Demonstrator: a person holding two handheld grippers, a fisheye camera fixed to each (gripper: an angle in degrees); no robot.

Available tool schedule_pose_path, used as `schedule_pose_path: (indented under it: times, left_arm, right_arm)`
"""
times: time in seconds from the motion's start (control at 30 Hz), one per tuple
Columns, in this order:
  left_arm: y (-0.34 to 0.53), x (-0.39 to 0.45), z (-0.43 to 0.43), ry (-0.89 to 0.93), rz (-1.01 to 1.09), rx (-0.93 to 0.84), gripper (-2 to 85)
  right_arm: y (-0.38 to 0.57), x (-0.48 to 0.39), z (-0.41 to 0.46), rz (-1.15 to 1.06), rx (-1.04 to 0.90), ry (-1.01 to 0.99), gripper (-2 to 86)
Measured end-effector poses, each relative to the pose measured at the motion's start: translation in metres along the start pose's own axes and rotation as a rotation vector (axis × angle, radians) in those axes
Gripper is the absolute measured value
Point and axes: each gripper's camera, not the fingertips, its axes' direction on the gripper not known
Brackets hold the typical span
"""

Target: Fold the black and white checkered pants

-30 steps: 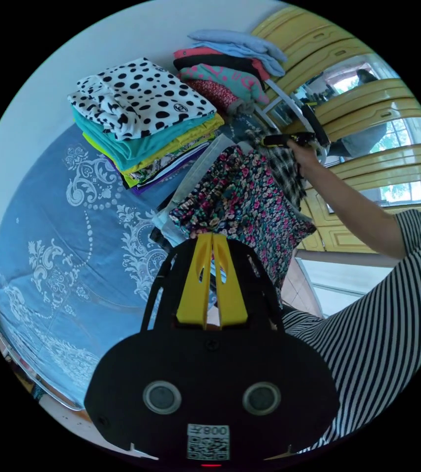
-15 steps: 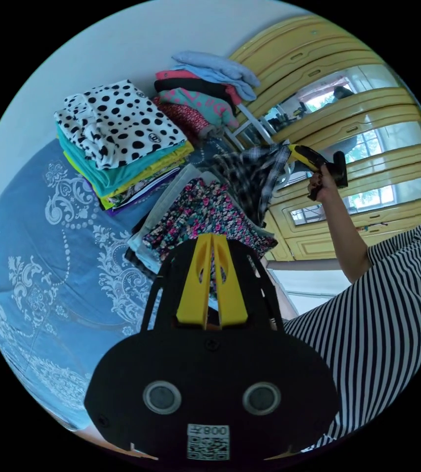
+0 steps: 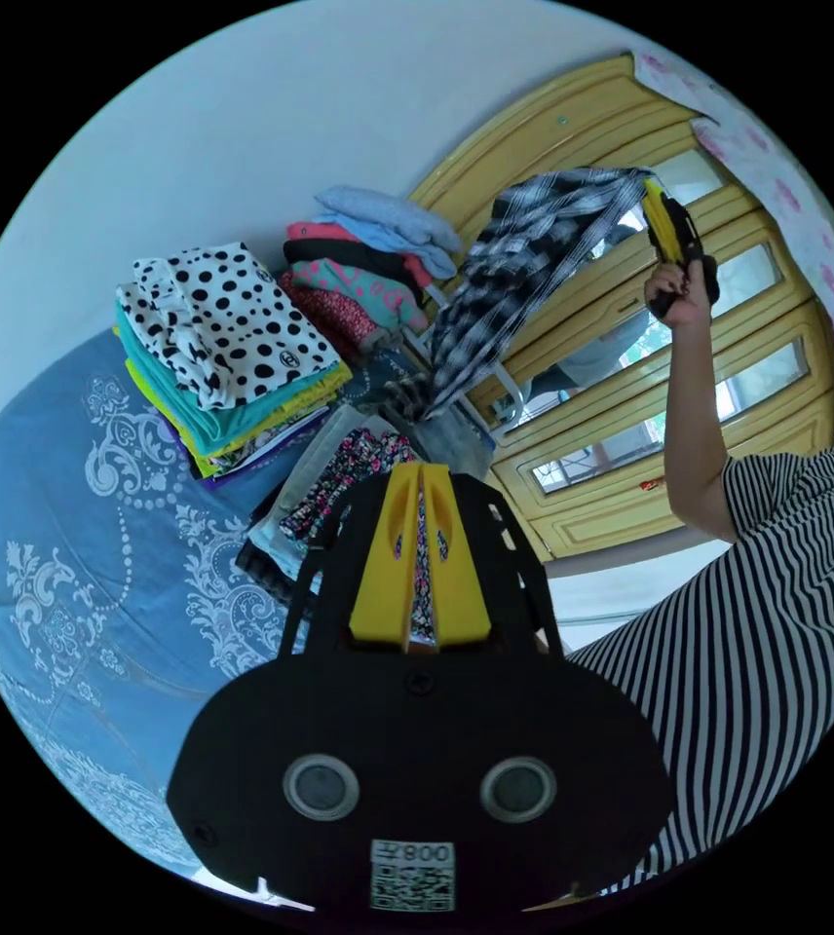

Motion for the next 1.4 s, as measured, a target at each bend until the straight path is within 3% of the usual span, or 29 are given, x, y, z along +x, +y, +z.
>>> schedule_pose_path:
  times: [0.43,0.67,0.8,0.9,1.1,1.4]
  left_arm:
    - [0.177,0.063,-0.270,0.036,0.052,0.313,3.9]
    - [0.267,0.109,-0.391,-0.101,0.109,0.352,8.3]
    - [0.338,0.120,-0.458,-0.263,0.042,0.338,9.0]
    - [0.388,0.122,-0.495,-0.186,-0.028,0.281,8.2]
    - [0.487,0.141,-0.574,-0.296,-0.136,0.249,1.9]
    - [0.641,0.165,-0.741,-0.375,-0.318,0.331,0.5]
  right_arm:
    - [-0.134,-0.259,-0.063,-0.317,0.108,-0.142,0.7]
    - [-0.167,-0.375,-0.072,-0.356,0.117,-0.280,0.7]
    - [-0.178,-0.435,-0.064,-0.362,0.081,-0.343,0.8]
    - [-0.183,-0.471,-0.050,-0.353,0.032,-0.384,0.8]
    - [-0.187,-0.538,-0.011,-0.332,-0.082,-0.442,0.8]
    - [-0.200,-0.612,0.032,-0.331,-0.180,-0.407,0.7]
